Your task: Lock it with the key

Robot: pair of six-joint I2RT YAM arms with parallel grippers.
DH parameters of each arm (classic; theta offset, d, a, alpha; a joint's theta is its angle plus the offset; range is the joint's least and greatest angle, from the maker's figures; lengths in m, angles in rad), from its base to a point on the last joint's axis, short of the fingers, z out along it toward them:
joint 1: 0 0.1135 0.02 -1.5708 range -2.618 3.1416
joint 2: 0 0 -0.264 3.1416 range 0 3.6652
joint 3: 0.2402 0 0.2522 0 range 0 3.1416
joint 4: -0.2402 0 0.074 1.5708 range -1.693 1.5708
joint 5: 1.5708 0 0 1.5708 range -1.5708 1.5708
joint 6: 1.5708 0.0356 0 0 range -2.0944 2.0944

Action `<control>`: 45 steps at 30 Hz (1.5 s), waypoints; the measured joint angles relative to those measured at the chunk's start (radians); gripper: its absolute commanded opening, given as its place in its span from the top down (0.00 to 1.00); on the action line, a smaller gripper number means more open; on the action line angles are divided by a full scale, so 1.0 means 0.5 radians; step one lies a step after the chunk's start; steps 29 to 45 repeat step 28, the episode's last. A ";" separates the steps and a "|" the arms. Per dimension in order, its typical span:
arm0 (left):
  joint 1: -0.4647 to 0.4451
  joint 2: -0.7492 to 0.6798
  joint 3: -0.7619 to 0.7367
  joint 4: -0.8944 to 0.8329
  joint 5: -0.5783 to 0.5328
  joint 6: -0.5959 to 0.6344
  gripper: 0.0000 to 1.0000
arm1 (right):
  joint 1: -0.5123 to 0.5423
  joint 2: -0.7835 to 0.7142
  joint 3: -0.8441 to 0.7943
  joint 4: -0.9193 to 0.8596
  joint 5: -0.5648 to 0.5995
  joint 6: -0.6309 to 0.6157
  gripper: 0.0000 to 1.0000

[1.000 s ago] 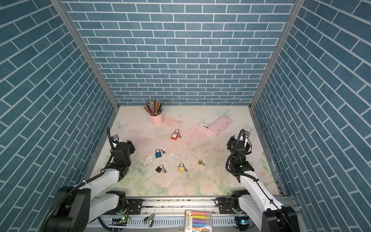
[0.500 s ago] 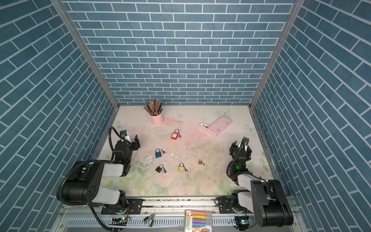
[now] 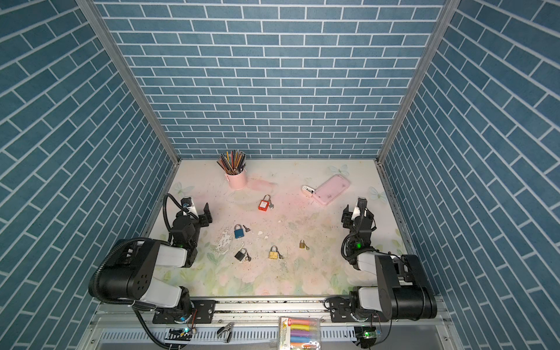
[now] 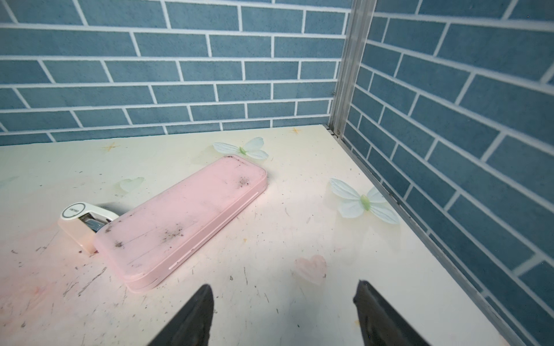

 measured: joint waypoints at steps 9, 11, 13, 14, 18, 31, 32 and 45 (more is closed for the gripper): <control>-0.037 0.008 0.027 -0.010 -0.012 0.045 0.15 | -0.121 0.285 0.043 0.164 -0.173 0.007 0.20; -0.056 0.008 0.027 -0.009 -0.029 0.053 0.15 | -0.122 0.285 0.060 0.181 -0.185 0.012 0.15; -0.066 0.008 0.027 -0.009 -0.037 0.060 0.15 | -0.122 0.285 0.060 0.194 -0.192 0.013 0.14; -0.067 0.008 0.027 -0.009 -0.039 0.061 0.15 | -0.123 0.285 0.060 0.193 -0.195 0.011 0.13; -0.048 0.010 0.042 -0.024 -0.001 0.061 0.15 | -0.123 0.285 0.060 0.193 -0.198 0.011 0.10; -0.025 0.023 0.060 -0.053 0.068 0.063 0.15 | -0.123 0.285 0.060 0.193 -0.201 0.011 0.07; -0.025 0.023 0.060 -0.053 0.068 0.063 0.15 | -0.123 0.285 0.060 0.193 -0.201 0.011 0.07; -0.025 0.023 0.060 -0.053 0.068 0.063 0.15 | -0.123 0.285 0.060 0.193 -0.201 0.011 0.07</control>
